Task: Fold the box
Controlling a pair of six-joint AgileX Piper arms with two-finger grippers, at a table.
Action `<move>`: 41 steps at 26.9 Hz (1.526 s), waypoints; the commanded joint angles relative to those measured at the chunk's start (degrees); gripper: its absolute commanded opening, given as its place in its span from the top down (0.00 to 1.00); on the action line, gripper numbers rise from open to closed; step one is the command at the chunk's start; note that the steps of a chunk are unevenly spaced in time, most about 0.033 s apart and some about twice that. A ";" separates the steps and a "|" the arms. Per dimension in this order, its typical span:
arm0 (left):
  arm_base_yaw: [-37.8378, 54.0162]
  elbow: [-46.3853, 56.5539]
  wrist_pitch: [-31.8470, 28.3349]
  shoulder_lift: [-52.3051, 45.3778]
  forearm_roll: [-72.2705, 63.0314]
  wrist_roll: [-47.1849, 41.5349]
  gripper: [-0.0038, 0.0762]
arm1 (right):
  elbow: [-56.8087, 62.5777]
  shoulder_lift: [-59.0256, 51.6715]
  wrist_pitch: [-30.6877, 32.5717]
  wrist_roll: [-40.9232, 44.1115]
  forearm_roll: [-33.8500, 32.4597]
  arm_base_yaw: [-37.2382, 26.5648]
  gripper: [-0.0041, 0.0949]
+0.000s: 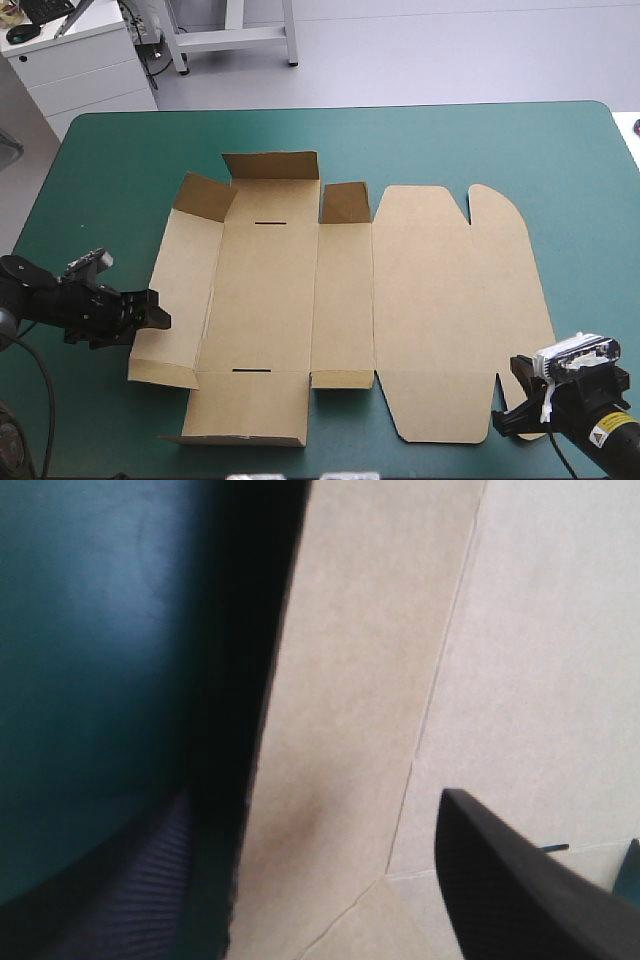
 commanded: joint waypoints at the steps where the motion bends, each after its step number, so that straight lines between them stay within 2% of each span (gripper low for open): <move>1: -2.40 -1.67 1.19 -0.37 -2.69 0.94 0.34 | -1.28 0.40 -3.86 -0.58 0.59 -0.47 0.96; 11: -8.35 -1.67 3.22 0.71 -4.19 2.49 0.37 | -1.28 0.40 -3.86 -0.58 0.36 -0.47 0.96; 14: -8.35 -1.67 3.75 0.71 -4.30 2.26 0.41 | -1.28 0.40 -3.86 -0.58 0.36 -0.47 0.96; 16: -8.35 -1.67 4.05 0.71 -4.30 2.26 0.49 | -1.28 0.40 -3.86 -0.58 0.36 -0.47 0.96; 19: -8.35 -1.67 4.27 0.71 -3.44 2.26 0.70 | -1.02 0.40 -3.86 -0.58 0.36 -0.47 0.96; 20: -8.35 -1.67 4.27 0.71 -2.84 2.26 0.81 | -0.77 0.40 -3.86 -0.58 0.36 -0.47 0.96; 22: -8.35 -1.67 4.33 0.71 -2.11 2.26 0.97 | -0.55 0.40 -3.86 -0.58 0.36 -0.47 0.96; 30: -8.35 -2.55 4.33 0.71 -1.50 2.26 0.96 | -0.47 0.40 -3.32 -0.58 0.57 -0.47 0.96; 34: -9.59 -7.16 4.72 0.71 1.07 2.00 0.96 | -0.47 0.40 -3.18 -0.58 0.57 -0.47 0.96; 38: -17.28 -18.17 6.13 1.32 10.74 2.00 0.96 | -0.33 0.40 -3.87 -3.31 1.02 -0.47 0.96; 41: -25.40 -26.57 7.81 2.94 25.13 -1.55 0.96 | -0.33 0.40 -6.34 -6.47 4.11 -0.47 0.96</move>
